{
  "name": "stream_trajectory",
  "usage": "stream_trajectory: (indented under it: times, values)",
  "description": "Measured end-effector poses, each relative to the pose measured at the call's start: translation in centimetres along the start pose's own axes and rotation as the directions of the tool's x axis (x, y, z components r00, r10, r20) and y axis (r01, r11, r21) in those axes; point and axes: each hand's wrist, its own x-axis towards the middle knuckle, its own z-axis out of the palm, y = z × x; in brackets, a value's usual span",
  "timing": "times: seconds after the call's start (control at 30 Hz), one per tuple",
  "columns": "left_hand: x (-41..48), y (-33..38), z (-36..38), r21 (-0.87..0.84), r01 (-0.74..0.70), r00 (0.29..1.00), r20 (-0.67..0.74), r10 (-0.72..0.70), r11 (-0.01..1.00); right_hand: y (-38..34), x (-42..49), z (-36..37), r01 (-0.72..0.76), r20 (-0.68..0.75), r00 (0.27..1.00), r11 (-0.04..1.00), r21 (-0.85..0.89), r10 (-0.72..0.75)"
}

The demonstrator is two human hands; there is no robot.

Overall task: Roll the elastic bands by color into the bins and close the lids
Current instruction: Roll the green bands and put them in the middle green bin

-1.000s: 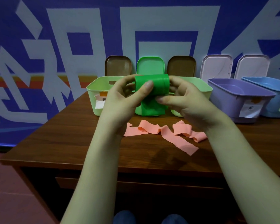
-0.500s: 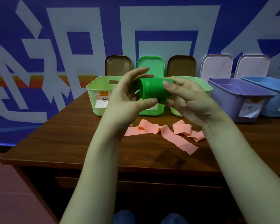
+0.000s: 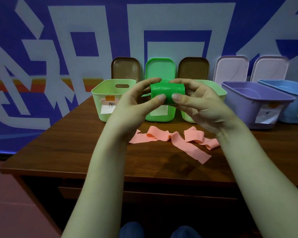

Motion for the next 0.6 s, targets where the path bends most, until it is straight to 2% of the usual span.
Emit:
stream_trajectory:
  times: [0.37,0.6]
  values:
    - [4.0,-2.7,0.4,-0.051,0.104,0.991,-0.076,-0.107,0.993,1.6,3.6,-2.9,-0.053,-0.013,0.999,0.995,-0.088,0.052]
    - [10.4,-5.5,0.0,-0.061,0.145,0.983,-0.103,-0.15,0.988,3.0,9.8,-6.1,-0.079,-0.013,0.997,0.993,-0.087,0.078]
